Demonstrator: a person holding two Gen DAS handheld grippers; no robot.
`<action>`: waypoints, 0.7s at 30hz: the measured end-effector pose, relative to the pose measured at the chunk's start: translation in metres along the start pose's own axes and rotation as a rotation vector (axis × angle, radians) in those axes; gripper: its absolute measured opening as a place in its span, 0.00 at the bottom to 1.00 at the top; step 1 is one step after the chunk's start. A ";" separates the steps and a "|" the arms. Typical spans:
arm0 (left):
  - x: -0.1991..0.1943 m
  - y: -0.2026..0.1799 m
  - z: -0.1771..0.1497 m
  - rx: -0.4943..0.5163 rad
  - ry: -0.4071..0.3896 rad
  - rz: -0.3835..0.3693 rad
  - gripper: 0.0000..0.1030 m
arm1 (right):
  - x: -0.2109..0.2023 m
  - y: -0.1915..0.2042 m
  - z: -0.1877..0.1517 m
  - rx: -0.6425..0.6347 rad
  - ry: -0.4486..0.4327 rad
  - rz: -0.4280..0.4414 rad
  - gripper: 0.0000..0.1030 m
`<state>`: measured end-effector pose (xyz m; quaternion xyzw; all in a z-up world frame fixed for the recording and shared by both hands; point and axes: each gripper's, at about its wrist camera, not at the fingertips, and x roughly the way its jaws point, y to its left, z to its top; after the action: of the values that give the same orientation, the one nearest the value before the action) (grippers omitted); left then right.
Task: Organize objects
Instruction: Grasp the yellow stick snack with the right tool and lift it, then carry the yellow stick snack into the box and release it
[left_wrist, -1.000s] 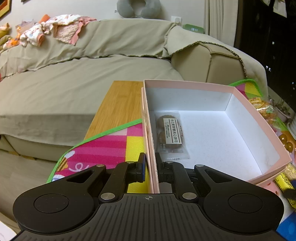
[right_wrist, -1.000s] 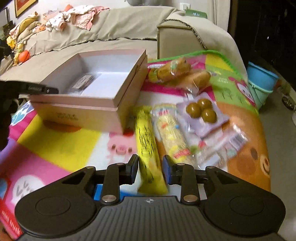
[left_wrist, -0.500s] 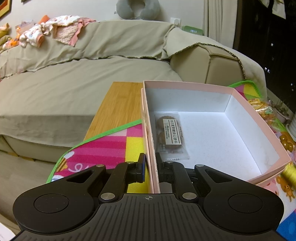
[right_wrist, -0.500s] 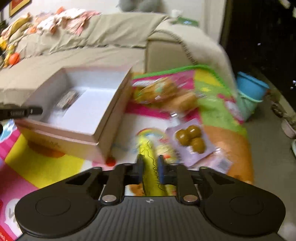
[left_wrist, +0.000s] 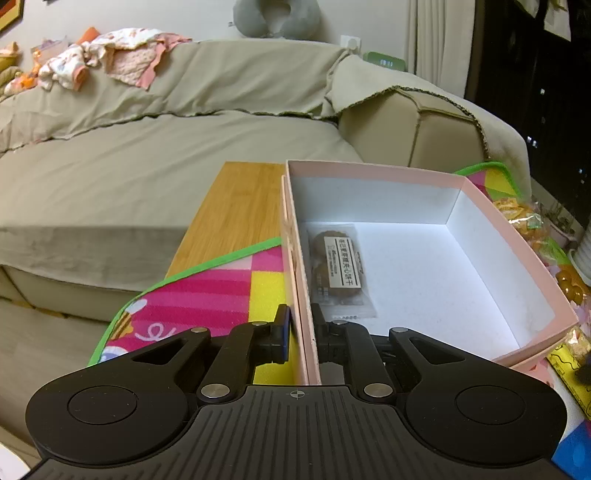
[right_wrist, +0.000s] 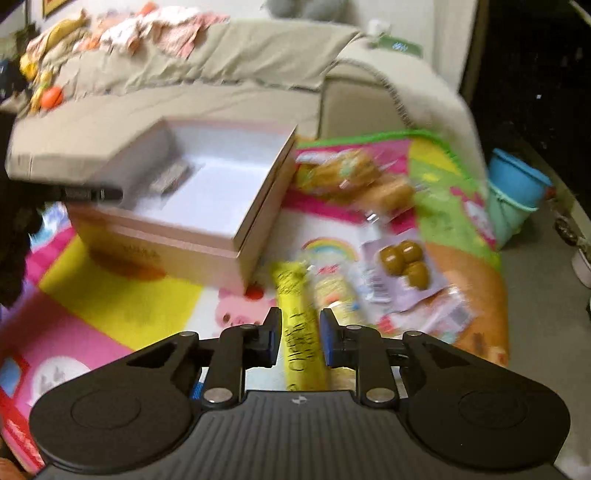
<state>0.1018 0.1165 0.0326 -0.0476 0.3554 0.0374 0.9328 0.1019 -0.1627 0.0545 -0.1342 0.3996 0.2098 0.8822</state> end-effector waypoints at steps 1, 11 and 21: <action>0.000 0.000 -0.001 0.001 0.001 0.001 0.12 | 0.009 0.003 -0.001 -0.007 0.015 0.006 0.23; 0.001 -0.001 -0.001 0.007 0.007 0.009 0.12 | 0.019 -0.005 -0.016 0.043 0.072 0.044 0.20; 0.001 -0.002 -0.002 0.003 0.008 0.012 0.12 | -0.075 -0.017 -0.008 0.160 -0.059 0.149 0.20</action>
<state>0.1015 0.1148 0.0309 -0.0445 0.3592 0.0422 0.9312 0.0609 -0.2005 0.1074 -0.0274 0.3978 0.2460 0.8834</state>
